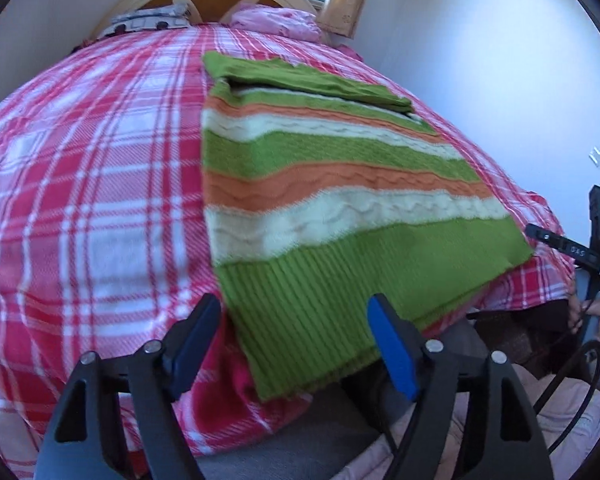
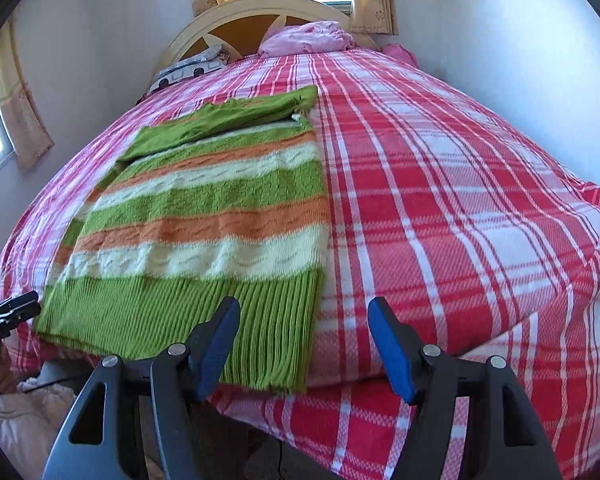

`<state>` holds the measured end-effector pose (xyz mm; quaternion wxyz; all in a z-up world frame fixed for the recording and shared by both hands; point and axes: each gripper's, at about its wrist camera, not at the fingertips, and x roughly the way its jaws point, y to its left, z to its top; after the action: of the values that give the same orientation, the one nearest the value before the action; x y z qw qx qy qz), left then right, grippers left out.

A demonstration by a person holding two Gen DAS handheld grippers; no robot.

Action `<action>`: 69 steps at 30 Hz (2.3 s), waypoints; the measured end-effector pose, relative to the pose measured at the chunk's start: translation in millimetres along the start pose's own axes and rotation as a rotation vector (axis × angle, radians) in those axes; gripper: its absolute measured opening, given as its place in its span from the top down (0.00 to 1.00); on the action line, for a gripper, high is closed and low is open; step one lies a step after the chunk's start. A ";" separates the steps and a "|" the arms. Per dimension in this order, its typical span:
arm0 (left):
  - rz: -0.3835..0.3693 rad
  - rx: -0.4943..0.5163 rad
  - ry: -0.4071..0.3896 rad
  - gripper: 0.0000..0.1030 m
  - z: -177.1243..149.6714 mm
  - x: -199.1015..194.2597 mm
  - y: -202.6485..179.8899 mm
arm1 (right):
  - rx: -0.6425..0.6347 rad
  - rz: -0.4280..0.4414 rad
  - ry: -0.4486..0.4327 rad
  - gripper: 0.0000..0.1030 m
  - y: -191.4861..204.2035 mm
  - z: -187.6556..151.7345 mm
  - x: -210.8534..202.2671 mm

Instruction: Fold small clothes

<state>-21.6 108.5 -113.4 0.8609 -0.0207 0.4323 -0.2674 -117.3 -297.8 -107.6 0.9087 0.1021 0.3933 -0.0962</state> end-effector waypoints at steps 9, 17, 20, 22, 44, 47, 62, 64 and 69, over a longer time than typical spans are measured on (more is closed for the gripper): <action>-0.035 -0.007 0.055 0.24 -9.7 6.7 -5.6 | 0.019 0.041 0.028 0.35 -4.6 -13.8 -0.1; -0.086 -0.030 0.063 0.37 -12.0 4.1 -2.6 | -0.069 0.073 0.046 0.35 22.1 -22.2 8.1; -0.087 -0.052 0.060 0.46 -12.8 3.9 2.1 | -0.115 0.047 0.039 0.45 31.9 -24.9 10.5; -0.075 -0.061 0.058 0.64 -12.9 3.9 4.4 | -0.147 0.015 0.030 0.68 34.6 -25.6 11.8; -0.032 -0.010 -0.079 0.92 78.2 -11.7 -0.4 | 0.162 0.325 -0.067 0.93 1.0 62.7 -3.1; -0.013 -0.017 -0.105 0.94 101.2 -6.1 7.1 | 0.167 0.325 -0.087 0.94 3.8 88.6 9.5; -0.052 0.077 -0.030 0.66 106.2 -12.3 46.8 | 0.208 0.248 -0.009 1.00 2.9 139.3 112.4; -0.057 0.083 0.017 0.43 79.6 -11.6 47.6 | 0.178 0.266 -0.029 0.99 7.7 135.4 104.2; -0.091 0.042 0.111 0.41 32.0 0.4 39.0 | 0.171 0.320 -0.028 0.96 13.8 116.9 79.6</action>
<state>20.1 135.5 -104.1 0.8227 -0.0075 0.4725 -0.3160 21.0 -322.6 -86.3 0.9058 0.2390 0.3495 0.0150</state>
